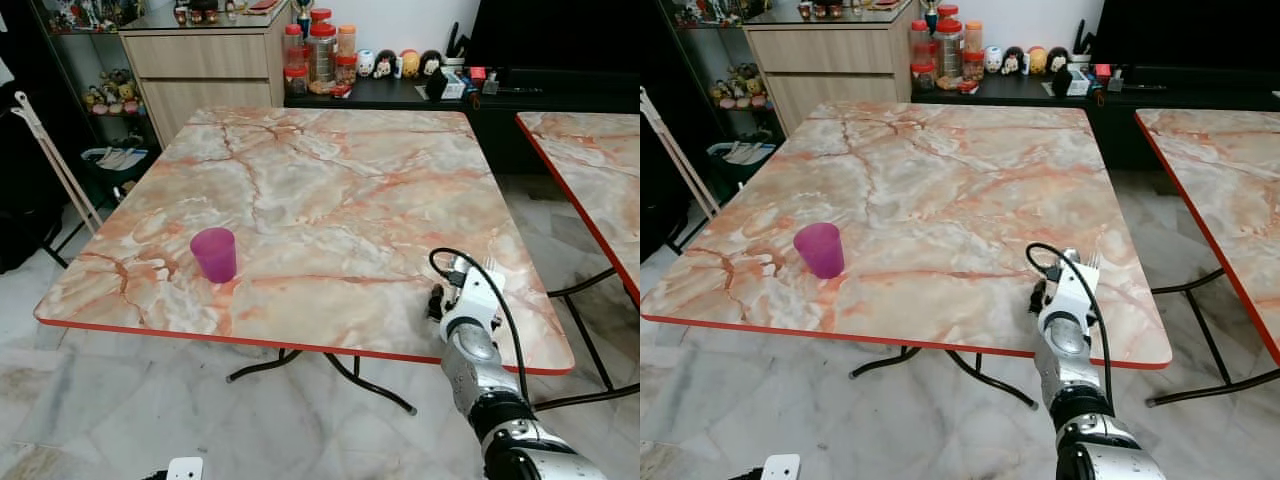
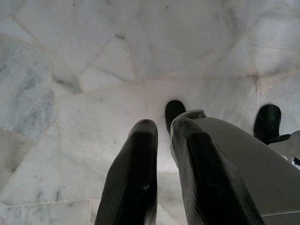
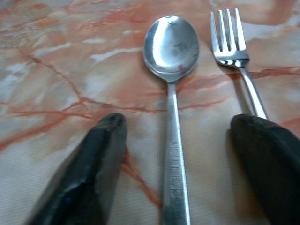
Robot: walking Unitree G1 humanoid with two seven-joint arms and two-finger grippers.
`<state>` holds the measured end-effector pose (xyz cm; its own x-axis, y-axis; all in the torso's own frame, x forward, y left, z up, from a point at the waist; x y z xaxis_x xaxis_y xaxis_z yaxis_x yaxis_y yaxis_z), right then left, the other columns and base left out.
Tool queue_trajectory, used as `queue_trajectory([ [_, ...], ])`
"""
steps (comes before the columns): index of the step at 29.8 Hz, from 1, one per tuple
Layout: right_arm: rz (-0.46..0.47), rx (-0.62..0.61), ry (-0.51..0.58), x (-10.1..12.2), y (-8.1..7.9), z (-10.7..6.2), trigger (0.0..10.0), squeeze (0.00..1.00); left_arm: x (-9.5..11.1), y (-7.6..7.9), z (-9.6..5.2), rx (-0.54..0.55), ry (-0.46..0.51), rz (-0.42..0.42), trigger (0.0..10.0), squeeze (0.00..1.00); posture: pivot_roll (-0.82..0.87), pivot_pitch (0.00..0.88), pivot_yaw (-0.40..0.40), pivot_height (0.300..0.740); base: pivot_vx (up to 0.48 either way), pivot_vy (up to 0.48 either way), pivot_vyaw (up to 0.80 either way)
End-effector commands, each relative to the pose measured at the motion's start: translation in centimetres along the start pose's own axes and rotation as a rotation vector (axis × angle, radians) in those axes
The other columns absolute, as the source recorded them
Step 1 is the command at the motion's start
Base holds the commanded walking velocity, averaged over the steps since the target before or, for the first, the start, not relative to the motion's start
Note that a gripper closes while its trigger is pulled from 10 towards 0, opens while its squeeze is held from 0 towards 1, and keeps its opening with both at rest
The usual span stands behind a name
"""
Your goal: Setting the table
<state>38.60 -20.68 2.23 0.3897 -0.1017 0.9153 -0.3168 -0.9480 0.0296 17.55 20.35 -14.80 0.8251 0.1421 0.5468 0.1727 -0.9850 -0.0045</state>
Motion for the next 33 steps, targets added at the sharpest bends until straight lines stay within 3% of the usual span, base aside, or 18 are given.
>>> queue_trajectory([
  [1,0.008,0.014,-0.024,-0.2,-0.4,0.0,0.0,0.00,0.2,-0.1,0.1,0.002,0.001,-0.006,10.0,0.00,-0.06,0.000,-0.002,0.740,0.000,0.000,0.00],
  [19,-0.009,0.023,-0.048,-0.2,-0.5,0.2,0.0,0.00,-0.1,0.4,0.1,-0.013,-0.013,-0.019,10.0,0.00,-0.06,0.000,-0.011,0.740,0.000,0.000,0.00],
  [33,-0.021,0.058,-0.087,-0.2,-1.5,0.2,0.0,0.00,-0.3,0.7,0.1,-0.018,-0.021,-0.038,10.0,0.00,-0.06,0.000,-0.021,0.740,0.000,0.000,0.00],
])
Point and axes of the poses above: a point about 5 cm out from each wrist's last joint towards the gripper, its own z axis pointing out of the wrist towards the gripper, its own x axis along the axis of the wrist's last joint, y = z × x, the point moved 6 cm from there along z, pointing out of the wrist towards the gripper, and after that the axes turned 6 degrees about -z, right-handed, at the moved point
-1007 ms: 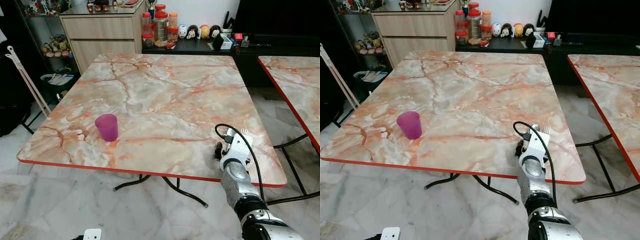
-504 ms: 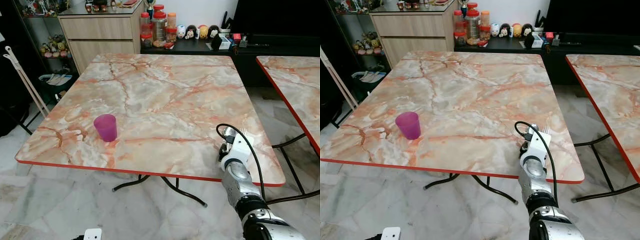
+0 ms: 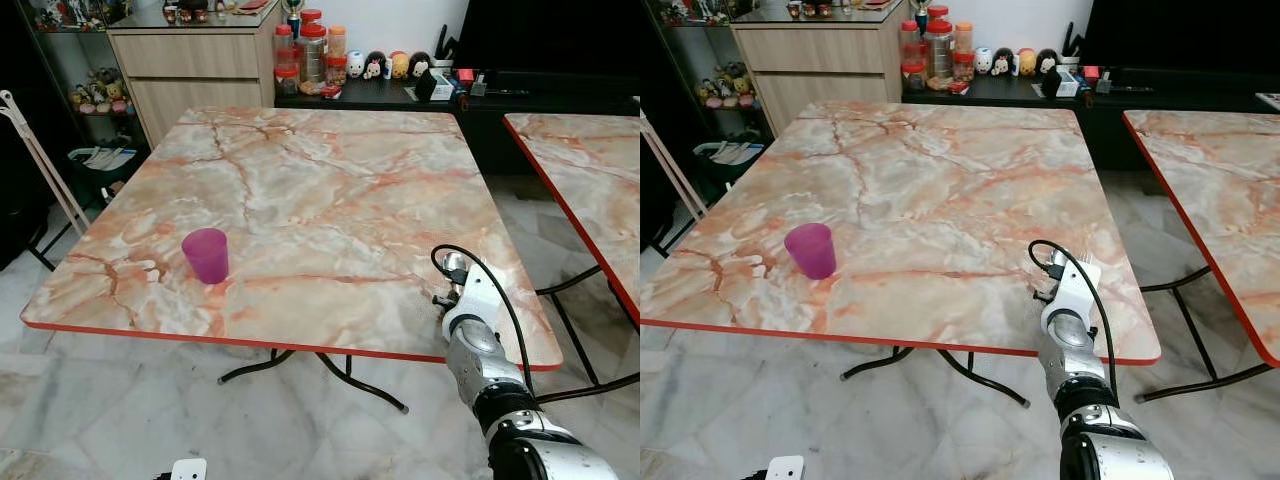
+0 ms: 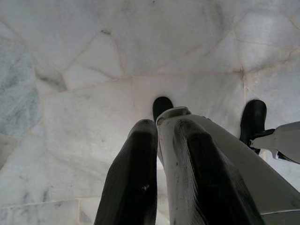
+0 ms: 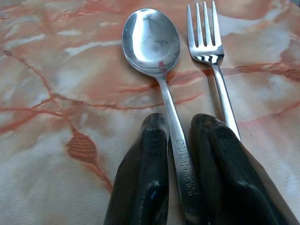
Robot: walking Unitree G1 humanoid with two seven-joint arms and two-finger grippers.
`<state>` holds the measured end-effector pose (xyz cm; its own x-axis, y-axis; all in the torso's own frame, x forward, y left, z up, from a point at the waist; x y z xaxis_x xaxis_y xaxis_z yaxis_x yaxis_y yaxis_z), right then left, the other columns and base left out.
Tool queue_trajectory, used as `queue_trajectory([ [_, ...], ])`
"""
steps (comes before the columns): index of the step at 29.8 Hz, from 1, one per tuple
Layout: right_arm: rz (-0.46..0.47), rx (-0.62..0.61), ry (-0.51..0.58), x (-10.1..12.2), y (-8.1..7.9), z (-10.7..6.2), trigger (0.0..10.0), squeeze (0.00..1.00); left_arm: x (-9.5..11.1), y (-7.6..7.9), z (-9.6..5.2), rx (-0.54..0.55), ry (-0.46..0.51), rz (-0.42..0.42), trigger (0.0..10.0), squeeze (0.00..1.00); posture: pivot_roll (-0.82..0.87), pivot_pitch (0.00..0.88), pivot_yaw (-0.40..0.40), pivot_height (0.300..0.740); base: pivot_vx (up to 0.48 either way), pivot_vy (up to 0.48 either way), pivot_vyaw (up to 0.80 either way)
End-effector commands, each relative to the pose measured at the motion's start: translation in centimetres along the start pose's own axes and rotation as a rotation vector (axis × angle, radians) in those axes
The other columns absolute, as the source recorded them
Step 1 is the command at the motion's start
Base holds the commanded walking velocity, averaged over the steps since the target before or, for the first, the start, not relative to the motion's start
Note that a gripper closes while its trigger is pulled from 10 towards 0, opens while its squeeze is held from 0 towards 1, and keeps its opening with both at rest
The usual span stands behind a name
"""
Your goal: Setting the table
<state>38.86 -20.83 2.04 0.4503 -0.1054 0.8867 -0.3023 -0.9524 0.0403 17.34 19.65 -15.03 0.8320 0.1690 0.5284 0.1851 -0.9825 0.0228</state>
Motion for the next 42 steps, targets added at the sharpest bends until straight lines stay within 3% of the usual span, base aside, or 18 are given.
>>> queue_trajectory([
  [1,-0.006,0.050,-0.022,-0.2,-1.6,-0.1,0.0,0.00,0.1,0.1,0.0,-0.002,0.001,-0.012,10.0,0.00,-0.06,0.000,-0.021,0.740,0.000,0.000,0.00],
  [8,-0.001,0.055,-0.019,-0.1,-1.7,-0.2,0.0,0.00,0.1,0.0,0.0,-0.001,0.000,-0.010,10.0,0.00,-0.06,0.000,-0.019,0.740,0.000,0.000,0.00],
  [18,0.027,0.118,0.179,3.5,-3.3,-0.7,0.0,0.00,1.2,-0.6,0.1,0.029,0.034,0.012,10.0,0.00,-0.06,0.000,-0.005,0.740,0.000,0.000,0.00],
  [19,0.015,0.122,0.207,3.9,-3.5,-0.9,10.0,0.00,1.4,-0.6,0.1,0.030,0.038,0.015,10.0,0.00,-0.06,0.000,-0.004,0.740,0.000,0.000,0.00],
  [24,-0.003,0.125,0.287,5.1,-3.6,-1.3,10.0,0.00,1.9,-0.6,0.2,0.034,0.056,0.018,10.0,0.00,-0.05,0.000,-0.003,0.740,0.000,0.000,0.00],
  [26,-0.064,0.132,0.415,6.7,-3.8,-2.1,10.0,0.00,2.9,-0.6,0.2,0.039,0.095,0.016,10.0,0.00,-0.06,0.000,-0.001,0.740,0.000,0.000,0.00],
  [29,-0.133,0.147,0.529,7.3,-3.8,-3.3,10.0,0.00,4.6,-0.4,0.2,0.042,0.166,-0.023,10.0,0.00,-0.05,0.000,-0.001,0.740,0.000,0.000,0.00],
  [38,-0.166,0.186,0.589,4.5,-3.7,-5.1,10.0,0.00,8.1,0.1,0.0,0.042,0.306,-0.033,10.0,0.00,-0.05,0.000,0.008,0.740,0.000,0.000,0.00],
  [42,-0.210,0.182,0.627,3.8,-3.5,-6.0,10.0,0.00,11.1,0.6,-0.5,0.025,0.427,-0.038,10.0,0.00,-0.04,0.000,0.009,0.740,0.000,0.000,0.00],
])
Point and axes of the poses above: a point about 5 cm out from each wrist's last joint towards the gripper, its own z axis pointing out of the wrist towards the gripper, its own x axis along the axis of the wrist's last joint, y = z × x, the point moved 6 cm from there along z, pointing out of the wrist towards the gripper, and after that the axes turned 6 degrees about -z, right-handed, at the moved point
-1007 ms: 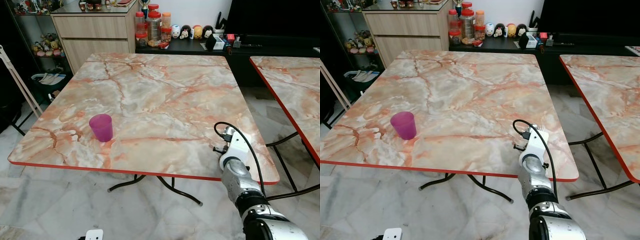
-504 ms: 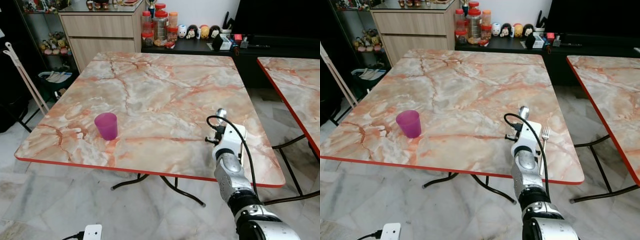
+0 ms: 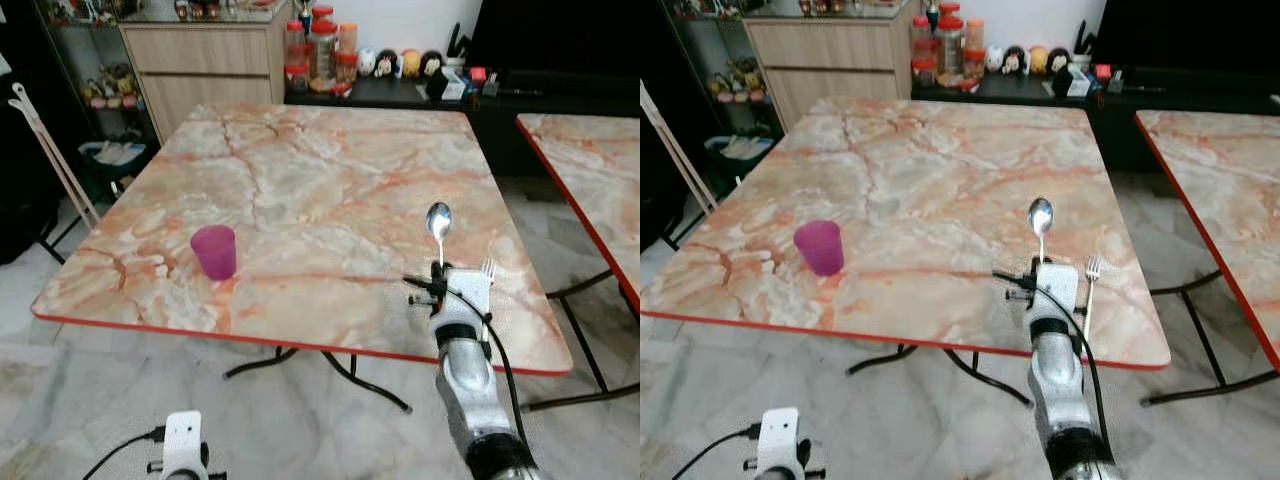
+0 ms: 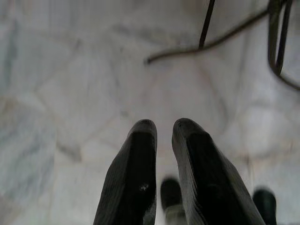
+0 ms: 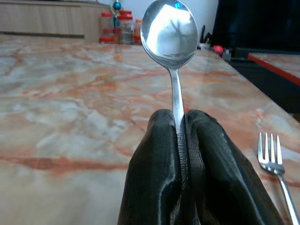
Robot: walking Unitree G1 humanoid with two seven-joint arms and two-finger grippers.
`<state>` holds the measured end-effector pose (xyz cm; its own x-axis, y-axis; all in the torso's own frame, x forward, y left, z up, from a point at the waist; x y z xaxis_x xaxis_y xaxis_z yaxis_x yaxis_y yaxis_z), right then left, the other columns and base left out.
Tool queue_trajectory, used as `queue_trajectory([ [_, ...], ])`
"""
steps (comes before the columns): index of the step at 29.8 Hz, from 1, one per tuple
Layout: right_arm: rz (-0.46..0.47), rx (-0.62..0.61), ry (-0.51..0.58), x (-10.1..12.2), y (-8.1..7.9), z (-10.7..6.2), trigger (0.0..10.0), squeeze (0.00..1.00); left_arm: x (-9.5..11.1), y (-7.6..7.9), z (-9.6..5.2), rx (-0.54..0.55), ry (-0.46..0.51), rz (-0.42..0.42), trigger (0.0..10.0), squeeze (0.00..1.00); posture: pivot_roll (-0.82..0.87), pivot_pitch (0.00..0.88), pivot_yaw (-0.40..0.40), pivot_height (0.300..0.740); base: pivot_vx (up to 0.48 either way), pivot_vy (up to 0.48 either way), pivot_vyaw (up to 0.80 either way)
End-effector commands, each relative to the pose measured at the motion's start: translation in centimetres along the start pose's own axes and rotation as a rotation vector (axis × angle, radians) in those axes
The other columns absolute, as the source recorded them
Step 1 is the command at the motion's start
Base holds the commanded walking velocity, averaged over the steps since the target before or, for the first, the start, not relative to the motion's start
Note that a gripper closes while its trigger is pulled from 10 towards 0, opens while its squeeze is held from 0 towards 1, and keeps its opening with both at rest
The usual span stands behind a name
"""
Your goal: Setting the table
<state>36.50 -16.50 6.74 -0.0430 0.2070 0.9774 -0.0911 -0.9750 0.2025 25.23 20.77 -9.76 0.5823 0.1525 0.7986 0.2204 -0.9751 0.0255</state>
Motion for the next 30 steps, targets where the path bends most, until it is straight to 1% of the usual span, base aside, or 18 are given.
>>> queue_trajectory([
  [1,-0.008,-0.001,0.065,1.3,0.0,0.0,10.0,0.00,2.1,0.3,0.4,-0.002,0.082,-0.009,10.0,0.00,-0.04,0.000,0.009,0.740,0.000,0.000,0.00],
  [3,-0.004,-0.009,0.076,1.5,0.0,-0.3,10.0,0.00,3.4,0.3,0.5,-0.006,0.130,-0.007,10.0,0.00,-0.03,0.000,0.011,0.740,0.000,0.000,0.00],
  [5,-0.013,-0.008,0.097,1.9,-0.1,-0.5,10.0,0.00,4.0,0.0,0.5,0.002,0.159,-0.005,10.0,0.00,-0.04,0.000,0.014,0.740,0.000,0.000,0.00],
  [6,-0.013,-0.008,0.097,1.9,-0.1,-0.5,10.0,0.00,4.0,0.0,0.5,0.002,0.159,-0.005,10.0,0.00,-0.04,0.000,0.014,0.740,0.000,0.000,0.00],
  [8,-0.006,-0.016,0.111,2.4,0.0,-0.6,10.0,0.00,4.0,-0.5,0.5,0.014,0.159,-0.007,10.0,0.00,-0.04,0.000,0.018,0.740,0.000,0.000,0.00],
  [13,-0.016,-0.031,0.117,2.4,0.5,-1.2,10.0,0.00,4.1,-0.6,0.4,0.014,0.176,0.008,10.0,0.00,-0.04,0.000,0.021,0.740,0.000,0.000,0.00],
  [15,-0.022,-0.042,0.113,2.2,0.9,-1.6,10.0,0.00,3.9,-0.6,0.3,0.014,0.168,0.010,10.0,0.00,-0.04,0.000,0.022,0.740,0.000,0.000,0.00],
  [16,-0.034,-0.047,0.112,2.1,1.1,-2.0,10.0,0.00,3.4,-0.9,0.2,0.022,0.152,0.021,10.0,0.00,-0.04,0.000,0.020,0.740,0.000,0.000,0.00],
  [19,-0.039,-0.053,0.112,2.1,1.6,-2.5,10.0,0.00,3.0,-1.5,0.2,0.042,0.137,0.013,10.0,0.00,-0.04,0.000,0.017,0.740,0.000,0.000,0.00],
  [22,-0.052,-0.055,0.112,2.2,1.8,-2.8,10.0,0.00,3.3,-1.5,0.2,0.042,0.150,0.016,10.0,0.00,-0.04,0.000,0.017,0.740,0.000,0.000,0.00],
  [26,-0.065,-0.068,0.095,1.7,2.3,-3.3,10.0,0.00,3.4,-2.1,-0.1,0.061,0.173,0.003,10.0,0.00,-0.04,0.000,0.018,0.740,0.000,0.000,0.00],
  [28,-0.065,-0.068,0.094,1.7,2.3,-3.3,10.0,0.00,3.4,-2.1,-0.1,0.061,0.173,0.003,10.0,0.00,-0.04,0.000,0.018,0.740,0.000,0.000,0.00],
  [30,-0.061,-0.077,0.084,1.6,2.4,-3.4,10.0,0.00,3.2,-2.2,-0.4,0.065,0.190,-0.006,10.0,0.00,-0.03,0.000,0.020,0.740,0.000,0.000,0.00],
])
Point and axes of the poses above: a point about 5 cm out from each wrist's last joint towards the gripper, its own z axis pointing out of the wrist towards the gripper, its own x axis along the axis of the wrist's last joint, y = z × x, the point moved 6 cm from there along z, pointing out of the wrist towards the gripper, and after that the axes turned 6 degrees about -z, right-handed, at the moved point
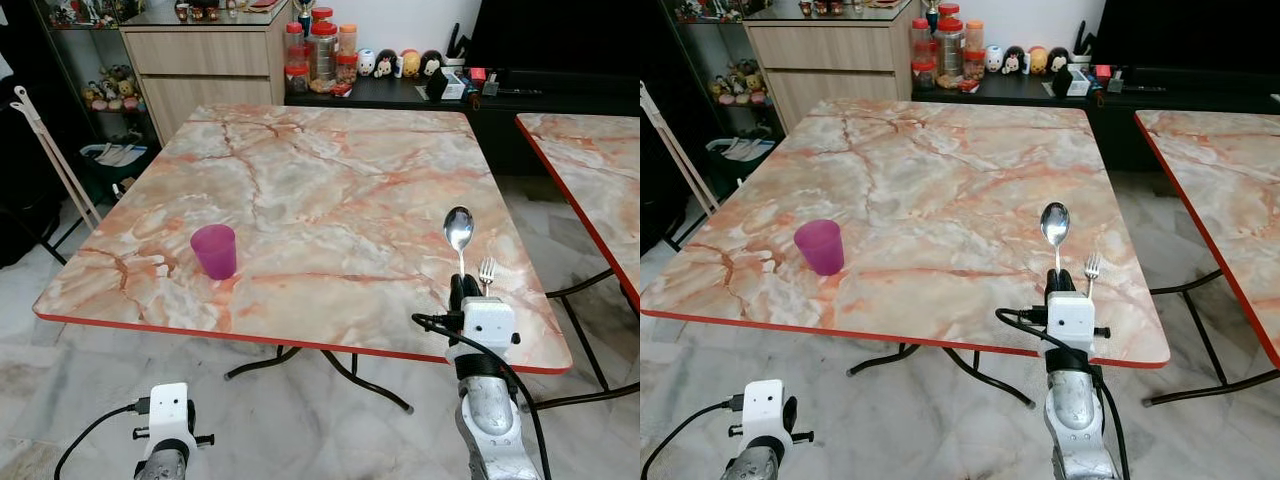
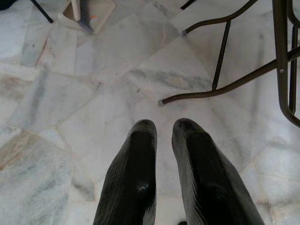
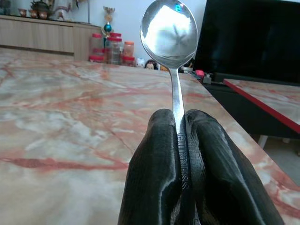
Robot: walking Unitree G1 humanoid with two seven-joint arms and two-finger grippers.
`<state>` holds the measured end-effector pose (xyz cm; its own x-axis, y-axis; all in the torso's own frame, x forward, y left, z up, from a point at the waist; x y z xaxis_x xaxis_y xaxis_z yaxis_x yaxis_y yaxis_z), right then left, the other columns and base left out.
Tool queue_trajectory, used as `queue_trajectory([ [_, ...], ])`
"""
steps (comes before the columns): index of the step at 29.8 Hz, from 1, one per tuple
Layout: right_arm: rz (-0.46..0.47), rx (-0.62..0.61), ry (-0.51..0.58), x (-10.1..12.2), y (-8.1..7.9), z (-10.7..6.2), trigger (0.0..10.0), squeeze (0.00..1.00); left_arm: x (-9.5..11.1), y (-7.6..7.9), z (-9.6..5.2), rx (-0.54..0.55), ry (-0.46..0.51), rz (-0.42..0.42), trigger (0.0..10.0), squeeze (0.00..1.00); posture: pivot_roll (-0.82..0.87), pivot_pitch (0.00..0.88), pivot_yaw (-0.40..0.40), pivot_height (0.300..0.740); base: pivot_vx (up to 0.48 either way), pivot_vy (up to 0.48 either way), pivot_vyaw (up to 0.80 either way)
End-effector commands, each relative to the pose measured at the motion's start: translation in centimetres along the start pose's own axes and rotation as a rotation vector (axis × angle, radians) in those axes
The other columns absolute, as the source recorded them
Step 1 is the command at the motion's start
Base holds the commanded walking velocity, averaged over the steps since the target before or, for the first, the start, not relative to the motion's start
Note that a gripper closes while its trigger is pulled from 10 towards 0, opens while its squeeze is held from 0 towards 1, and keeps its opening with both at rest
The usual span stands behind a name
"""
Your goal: Setting the table
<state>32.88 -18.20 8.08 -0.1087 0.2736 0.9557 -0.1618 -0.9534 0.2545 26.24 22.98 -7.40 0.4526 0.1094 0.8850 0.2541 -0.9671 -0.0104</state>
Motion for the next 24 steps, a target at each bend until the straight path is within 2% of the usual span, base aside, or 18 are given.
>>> queue_trajectory([
  [1,0.001,-0.012,0.008,0.5,0.1,0.1,10.0,0.00,0.4,-0.4,-0.1,0.019,0.030,-0.018,10.0,0.00,-0.03,0.000,0.020,0.740,0.000,0.000,0.00],
  [8,0.016,-0.010,0.005,0.8,-0.3,0.4,10.0,0.00,-1.1,-0.8,-0.7,0.024,-0.019,0.004,10.0,0.00,-0.04,0.000,0.024,0.740,0.000,0.000,0.00],
  [17,0.027,-0.005,-0.007,0.9,-0.5,0.8,10.0,0.00,-1.9,-1.2,-0.9,0.041,-0.054,0.005,10.0,0.00,-0.04,0.000,0.016,0.740,0.000,-0.289,0.00],
  [24,0.032,-0.010,-0.008,1.0,-0.3,0.9,10.0,0.00,-2.1,-1.0,-0.9,0.034,-0.066,0.008,10.0,0.00,-0.05,0.000,0.022,0.740,0.000,-0.358,0.00],
])
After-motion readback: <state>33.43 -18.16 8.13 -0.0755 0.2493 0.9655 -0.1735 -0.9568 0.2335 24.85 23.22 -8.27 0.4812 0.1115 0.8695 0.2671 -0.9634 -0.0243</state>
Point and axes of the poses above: a point about 5 cm out from each wrist's last joint towards the gripper, its own z axis pointing out of the wrist towards the gripper, its own x axis along the axis of the wrist's last joint, y = z × x, the point moved 6 cm from there along z, pointing out of the wrist towards the gripper, and after that the axes turned 6 degrees about -z, right-handed, at the moved point
